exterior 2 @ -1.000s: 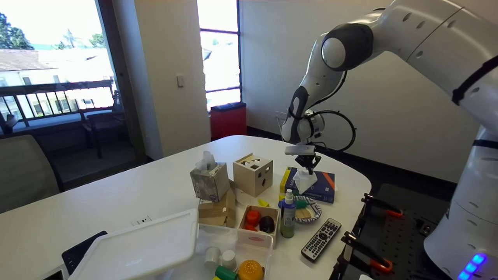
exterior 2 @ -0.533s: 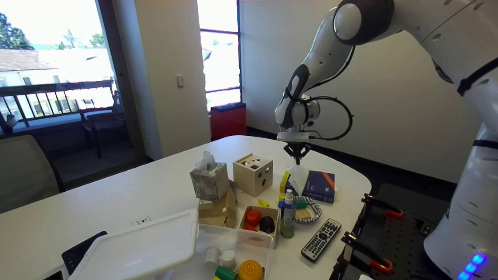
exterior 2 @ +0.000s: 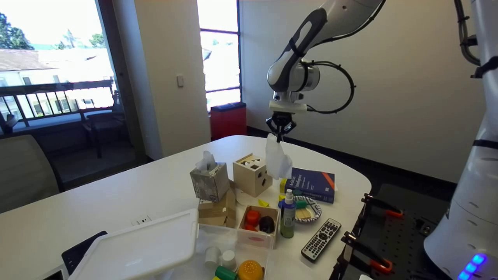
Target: Pick up the wipe, clean the book and put it back on the table
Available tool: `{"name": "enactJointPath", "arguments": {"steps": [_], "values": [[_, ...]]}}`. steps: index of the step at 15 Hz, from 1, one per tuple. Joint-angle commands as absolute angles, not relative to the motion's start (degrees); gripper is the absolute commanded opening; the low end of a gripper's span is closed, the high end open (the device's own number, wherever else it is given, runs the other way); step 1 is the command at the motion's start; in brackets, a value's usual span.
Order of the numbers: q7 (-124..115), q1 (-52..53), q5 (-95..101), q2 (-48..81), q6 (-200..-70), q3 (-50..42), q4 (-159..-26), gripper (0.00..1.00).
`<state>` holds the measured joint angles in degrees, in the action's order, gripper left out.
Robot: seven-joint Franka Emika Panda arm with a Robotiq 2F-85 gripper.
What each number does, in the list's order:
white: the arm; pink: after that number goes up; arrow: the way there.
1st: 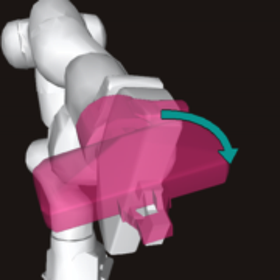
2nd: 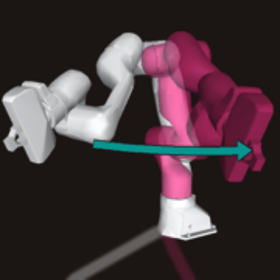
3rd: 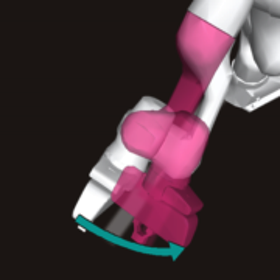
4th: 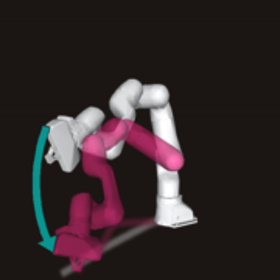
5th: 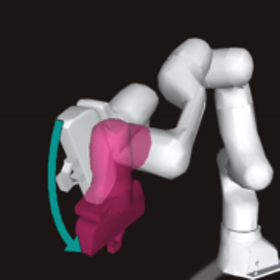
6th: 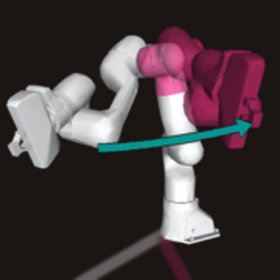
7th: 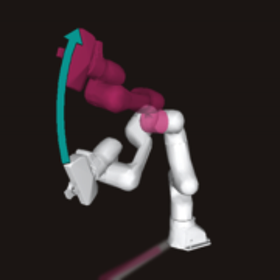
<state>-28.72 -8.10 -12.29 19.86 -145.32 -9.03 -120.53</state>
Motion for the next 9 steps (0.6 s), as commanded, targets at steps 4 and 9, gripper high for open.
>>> {"name": "enactJointPath", "arguments": {"steps": [4, 9], "values": [[-18.50, -2.42, -25.78, 9.75, -142.13, 2.33, -125.22, 0.00], [-5.89, 0.99, -38.44, 17.51, -141.56, 9.64, -120.68, 0.00]]}}
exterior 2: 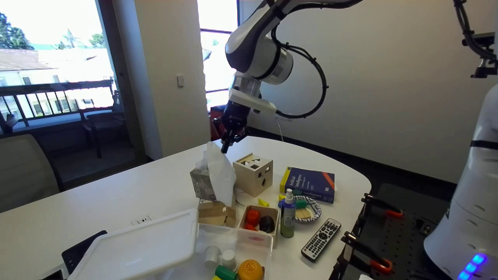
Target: Pick up the wipe, clean the book and put it back on the table
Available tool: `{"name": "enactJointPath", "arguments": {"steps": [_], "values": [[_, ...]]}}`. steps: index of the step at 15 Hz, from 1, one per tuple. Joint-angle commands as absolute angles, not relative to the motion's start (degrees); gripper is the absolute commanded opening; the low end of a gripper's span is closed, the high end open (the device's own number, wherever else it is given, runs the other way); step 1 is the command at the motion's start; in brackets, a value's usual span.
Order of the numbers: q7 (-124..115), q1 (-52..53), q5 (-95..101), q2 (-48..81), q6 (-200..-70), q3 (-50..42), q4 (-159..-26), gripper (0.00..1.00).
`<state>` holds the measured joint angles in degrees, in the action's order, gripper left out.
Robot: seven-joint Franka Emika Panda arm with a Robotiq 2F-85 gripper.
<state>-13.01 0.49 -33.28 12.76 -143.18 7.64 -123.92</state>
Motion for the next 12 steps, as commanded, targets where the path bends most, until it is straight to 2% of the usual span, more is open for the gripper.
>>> {"name": "enactJointPath", "arguments": {"steps": [1, 12], "values": [[-5.39, 1.77, -38.15, 19.57, -142.86, 9.85, -120.13, 0.00], [-7.46, 3.72, -32.55, 32.23, -164.80, 8.13, -116.56, 0.00]]}}
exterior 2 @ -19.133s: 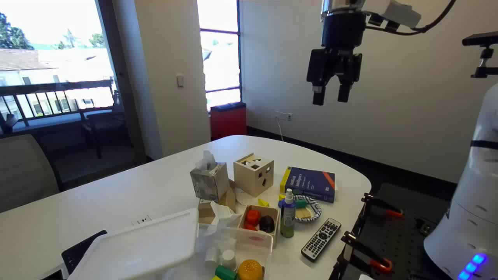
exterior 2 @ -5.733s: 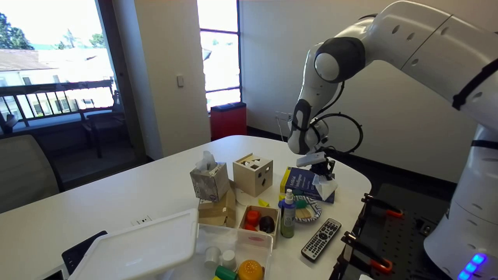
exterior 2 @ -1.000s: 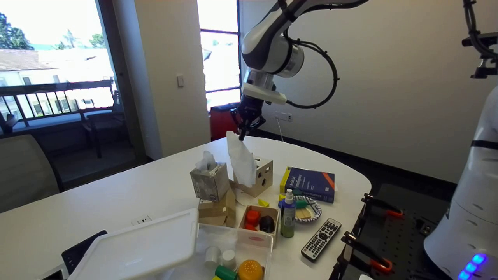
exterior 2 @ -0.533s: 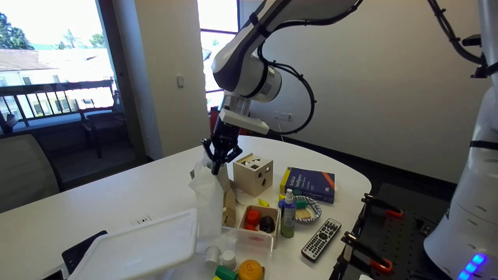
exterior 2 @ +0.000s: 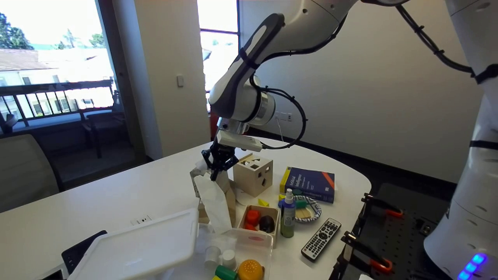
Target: Pick up the wipe, clean the book and put it back on the table
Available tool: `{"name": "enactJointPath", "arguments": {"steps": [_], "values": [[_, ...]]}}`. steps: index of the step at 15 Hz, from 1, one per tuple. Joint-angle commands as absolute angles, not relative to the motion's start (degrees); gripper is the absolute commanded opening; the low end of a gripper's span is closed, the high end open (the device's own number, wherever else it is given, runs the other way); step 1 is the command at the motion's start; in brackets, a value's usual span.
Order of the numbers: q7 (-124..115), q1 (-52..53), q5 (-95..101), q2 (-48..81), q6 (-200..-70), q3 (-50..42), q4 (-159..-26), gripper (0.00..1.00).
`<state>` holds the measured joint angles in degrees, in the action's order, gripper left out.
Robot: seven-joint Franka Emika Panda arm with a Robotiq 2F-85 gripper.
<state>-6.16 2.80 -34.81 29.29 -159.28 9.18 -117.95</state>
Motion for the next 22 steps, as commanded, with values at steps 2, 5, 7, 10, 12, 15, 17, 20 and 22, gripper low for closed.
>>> {"name": "enactJointPath", "arguments": {"steps": [2, 5, 7, 10, 12, 15, 17, 20, 22], "values": [[-9.58, 5.09, -28.63, 34.67, -170.23, 6.29, -116.54, 0.00], [-13.82, 7.72, -22.58, 37.76, -174.35, 2.91, -116.70, 0.00], [-15.37, 8.95, -20.10, 39.38, -173.74, 1.82, -116.75, 0.00], [-15.31, 8.31, -18.44, 40.65, -170.00, 3.66, -116.70, 0.00], [-14.02, 6.45, -18.66, 41.19, -166.82, 6.44, -116.29, 0.00], [-12.32, 3.40, -19.84, 41.95, -160.25, 10.55, -114.88, 0.00], [-11.69, 2.03, -20.63, 42.63, -155.77, 12.15, -113.58, 0.00], [-12.04, 1.64, -20.93, 43.58, -151.38, 12.19, -111.95, 0.00], [-13.05, 2.39, -20.60, 44.19, -150.09, 11.10, -111.05, 0.00]]}}
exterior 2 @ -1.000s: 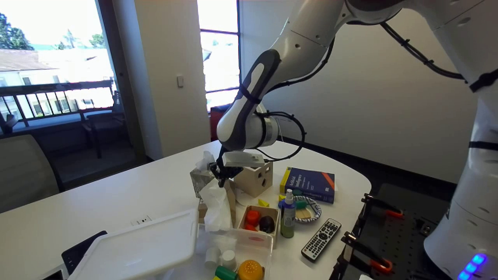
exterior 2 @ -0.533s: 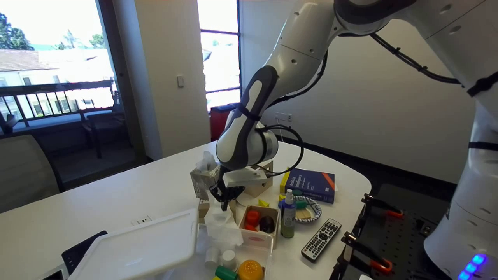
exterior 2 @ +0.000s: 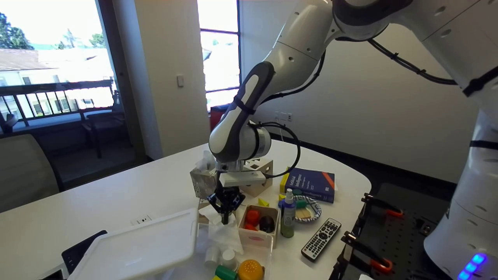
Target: Pick up the wipe, clean the book and put it back on the table
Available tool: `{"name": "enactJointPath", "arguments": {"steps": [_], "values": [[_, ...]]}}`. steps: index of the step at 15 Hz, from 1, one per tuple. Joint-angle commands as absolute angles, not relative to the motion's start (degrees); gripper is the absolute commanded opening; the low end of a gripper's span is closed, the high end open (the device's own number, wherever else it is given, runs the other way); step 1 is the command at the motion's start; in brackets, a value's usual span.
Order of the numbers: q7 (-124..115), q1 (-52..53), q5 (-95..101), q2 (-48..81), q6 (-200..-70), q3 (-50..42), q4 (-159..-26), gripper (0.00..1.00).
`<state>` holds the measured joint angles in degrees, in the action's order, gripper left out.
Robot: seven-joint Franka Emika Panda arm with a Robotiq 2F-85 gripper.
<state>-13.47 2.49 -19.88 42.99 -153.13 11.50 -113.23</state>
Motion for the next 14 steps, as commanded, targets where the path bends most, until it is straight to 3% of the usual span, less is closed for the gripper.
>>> {"name": "enactJointPath", "arguments": {"steps": [1, 2, 4, 12, 14], "values": [[-13.22, 2.51, -20.63, 44.40, -149.91, 10.88, -110.82, 0.26], [-13.25, 2.50, -20.69, 44.54, -149.62, 10.84, -110.63, 0.28], [-12.95, 2.03, -21.02, 44.55, -148.58, 11.23, -110.38, 0.41], [-15.26, 3.40, -20.60, 36.12, -146.52, 9.26, -113.85, 0.99], [-15.55, 4.00, -20.33, 32.51, -148.30, 8.26, -115.56, 1.00]]}}
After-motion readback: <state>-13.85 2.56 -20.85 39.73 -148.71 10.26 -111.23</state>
